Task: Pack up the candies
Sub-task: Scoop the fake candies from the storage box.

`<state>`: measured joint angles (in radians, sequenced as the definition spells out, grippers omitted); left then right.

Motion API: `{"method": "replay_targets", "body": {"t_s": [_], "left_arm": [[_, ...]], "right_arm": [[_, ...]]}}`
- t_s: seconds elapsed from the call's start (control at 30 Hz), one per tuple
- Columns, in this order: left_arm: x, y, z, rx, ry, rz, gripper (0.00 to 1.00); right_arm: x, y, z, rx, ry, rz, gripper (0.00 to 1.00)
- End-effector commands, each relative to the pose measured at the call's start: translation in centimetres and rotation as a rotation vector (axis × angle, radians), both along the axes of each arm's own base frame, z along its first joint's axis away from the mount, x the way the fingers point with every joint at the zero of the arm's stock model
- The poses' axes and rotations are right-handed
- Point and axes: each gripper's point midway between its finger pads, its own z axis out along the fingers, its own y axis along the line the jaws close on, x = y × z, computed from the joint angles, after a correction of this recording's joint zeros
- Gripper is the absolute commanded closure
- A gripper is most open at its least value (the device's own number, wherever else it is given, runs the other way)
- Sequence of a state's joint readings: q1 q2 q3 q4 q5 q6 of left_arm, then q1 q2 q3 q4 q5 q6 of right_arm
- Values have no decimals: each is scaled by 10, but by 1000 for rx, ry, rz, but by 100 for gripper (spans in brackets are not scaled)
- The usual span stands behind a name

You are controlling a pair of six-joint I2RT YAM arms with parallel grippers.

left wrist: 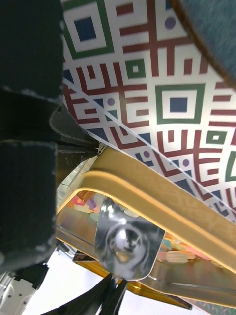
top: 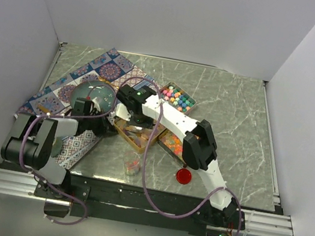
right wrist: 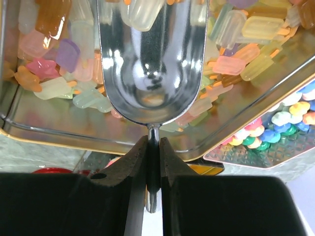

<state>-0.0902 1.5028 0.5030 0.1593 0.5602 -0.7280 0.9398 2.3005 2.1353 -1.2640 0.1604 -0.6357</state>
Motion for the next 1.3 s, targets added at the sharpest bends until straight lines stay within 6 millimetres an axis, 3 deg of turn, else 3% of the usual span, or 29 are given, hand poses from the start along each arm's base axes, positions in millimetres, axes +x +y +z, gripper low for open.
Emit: {"method": "replay_targets", "body": {"t_s": [0.0,0.03,0.07,0.4,0.6,0.83,0.9,0.93,1.03,1.27], "left_arm": [[17,-15,24,-70,-126,-54,99],[18,-16,24,-68,-128,-56,99],[18,-16,24,-69,-126,-56,99],[18,-15,24,-58,-122,-65,99],[19,-18,28,-57,-116,-104,99],[24,-21,49,-55,-175,-164,98],[24,-23,58,-60,-190,-189,90],[23,-23,62,-52,-185,-204,71],[20,-21,75,-17,-187,-241,47],[9,-7,119,69,-272,-281,33]], "right_arm": [[6,42,-11,155,-35,74,100],[9,50,-5,204,-62,98,100],[6,45,-16,191,-55,106,100],[15,39,-37,263,-87,116,100],[29,33,-21,372,-141,97,100],[38,17,-5,444,-164,56,100],[42,14,5,477,-170,44,100],[43,12,7,485,-172,43,100],[48,8,20,516,-188,47,100],[53,-9,43,553,-213,59,100]]}}
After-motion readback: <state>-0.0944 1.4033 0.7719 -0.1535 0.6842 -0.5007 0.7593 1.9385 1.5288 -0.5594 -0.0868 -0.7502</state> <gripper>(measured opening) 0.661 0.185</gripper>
